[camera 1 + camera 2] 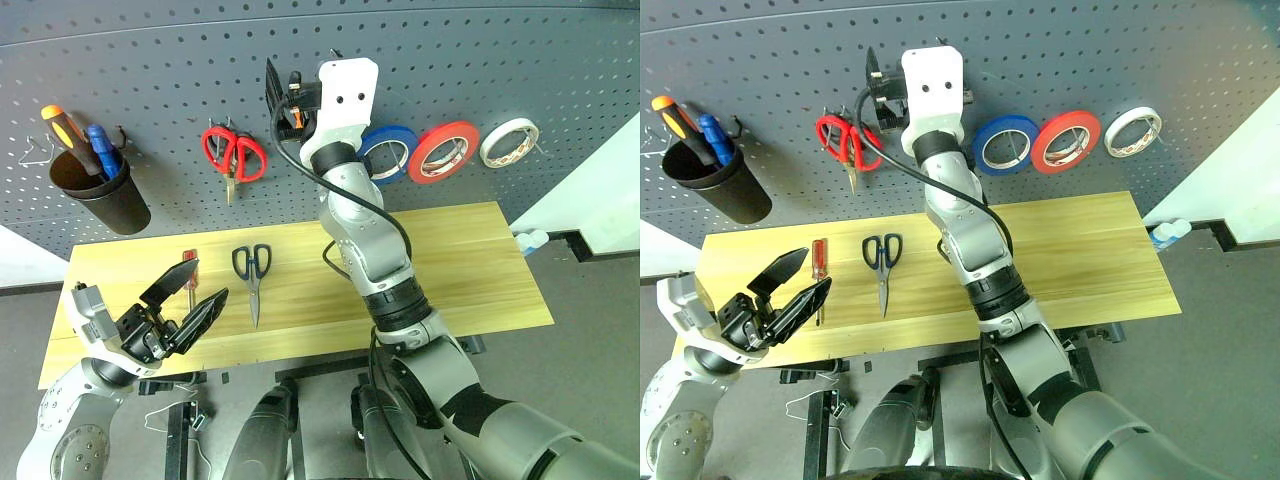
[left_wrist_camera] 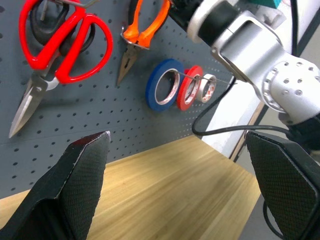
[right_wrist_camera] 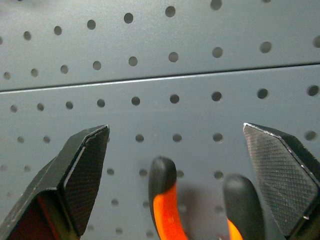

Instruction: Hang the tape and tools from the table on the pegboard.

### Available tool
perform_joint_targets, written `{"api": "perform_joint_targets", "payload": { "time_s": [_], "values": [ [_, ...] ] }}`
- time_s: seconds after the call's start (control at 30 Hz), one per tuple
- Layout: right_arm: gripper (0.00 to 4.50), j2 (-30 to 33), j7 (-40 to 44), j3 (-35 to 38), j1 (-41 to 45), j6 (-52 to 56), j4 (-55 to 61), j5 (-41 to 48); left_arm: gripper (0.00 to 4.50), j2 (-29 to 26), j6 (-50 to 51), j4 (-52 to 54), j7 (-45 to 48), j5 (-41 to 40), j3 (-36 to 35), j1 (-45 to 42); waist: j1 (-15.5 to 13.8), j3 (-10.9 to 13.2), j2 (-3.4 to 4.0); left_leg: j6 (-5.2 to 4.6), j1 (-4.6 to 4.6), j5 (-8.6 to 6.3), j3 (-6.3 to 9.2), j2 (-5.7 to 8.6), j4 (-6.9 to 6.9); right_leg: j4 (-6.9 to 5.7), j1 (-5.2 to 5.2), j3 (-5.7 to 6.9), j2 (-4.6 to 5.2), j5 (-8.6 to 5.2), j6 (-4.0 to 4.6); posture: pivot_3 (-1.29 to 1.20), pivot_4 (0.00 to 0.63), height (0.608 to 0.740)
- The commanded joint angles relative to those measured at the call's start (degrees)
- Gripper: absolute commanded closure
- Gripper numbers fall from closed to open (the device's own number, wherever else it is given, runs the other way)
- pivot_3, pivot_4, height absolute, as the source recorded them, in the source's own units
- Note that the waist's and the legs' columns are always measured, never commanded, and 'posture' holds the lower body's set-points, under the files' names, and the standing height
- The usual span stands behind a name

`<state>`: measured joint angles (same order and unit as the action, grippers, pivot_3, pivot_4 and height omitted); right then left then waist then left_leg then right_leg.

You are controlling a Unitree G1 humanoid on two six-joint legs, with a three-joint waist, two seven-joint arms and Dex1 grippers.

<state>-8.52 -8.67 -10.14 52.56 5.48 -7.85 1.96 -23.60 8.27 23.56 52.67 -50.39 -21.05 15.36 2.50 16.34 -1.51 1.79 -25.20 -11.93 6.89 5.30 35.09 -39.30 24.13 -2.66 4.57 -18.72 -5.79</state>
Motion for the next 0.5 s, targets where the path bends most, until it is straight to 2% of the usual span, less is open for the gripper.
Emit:
{"api": "perform_joint_targets", "payload": {
  "time_s": [0.03,0.27,0.5],
  "values": [
    [0.03,-1.94,0.92,-1.31,-4.87,5.06,10.75,0.3,0.0,0.52,-1.11,0.25,0.76,0.48,0.15,0.29,0.0,0.0,0.0,0.0,0.0,0.0,0.0,0.0,0.0,0.0,0.0,0.0,0.0,0.0,0.0,0.08,0.303,0.74],
    [0.03,2.31,3.6,-1.64,-13.81,16.67,26.8,0.57,0.0,1.34,-1.33,-0.79,1.44,1.2,0.59,-0.56,0.0,-0.02,-0.02,0.0,0.0,0.0,0.0,-0.01,0.0,0.03,-0.01,0.0,0.0,0.01,0.01,0.07,0.287,0.74],
    [0.03,7.91,7.37,2.0,-21.42,27.67,41.26,2.24,0.0,1.4,-1.67,-1.63,2.31,1.3,0.12,-0.77,-0.13,-0.05,-0.06,0.01,-0.02,0.0,0.02,-0.01,-0.01,0.07,-0.03,0.02,0.0,0.01,0.01,0.07,0.269,0.74]
  ]
}}
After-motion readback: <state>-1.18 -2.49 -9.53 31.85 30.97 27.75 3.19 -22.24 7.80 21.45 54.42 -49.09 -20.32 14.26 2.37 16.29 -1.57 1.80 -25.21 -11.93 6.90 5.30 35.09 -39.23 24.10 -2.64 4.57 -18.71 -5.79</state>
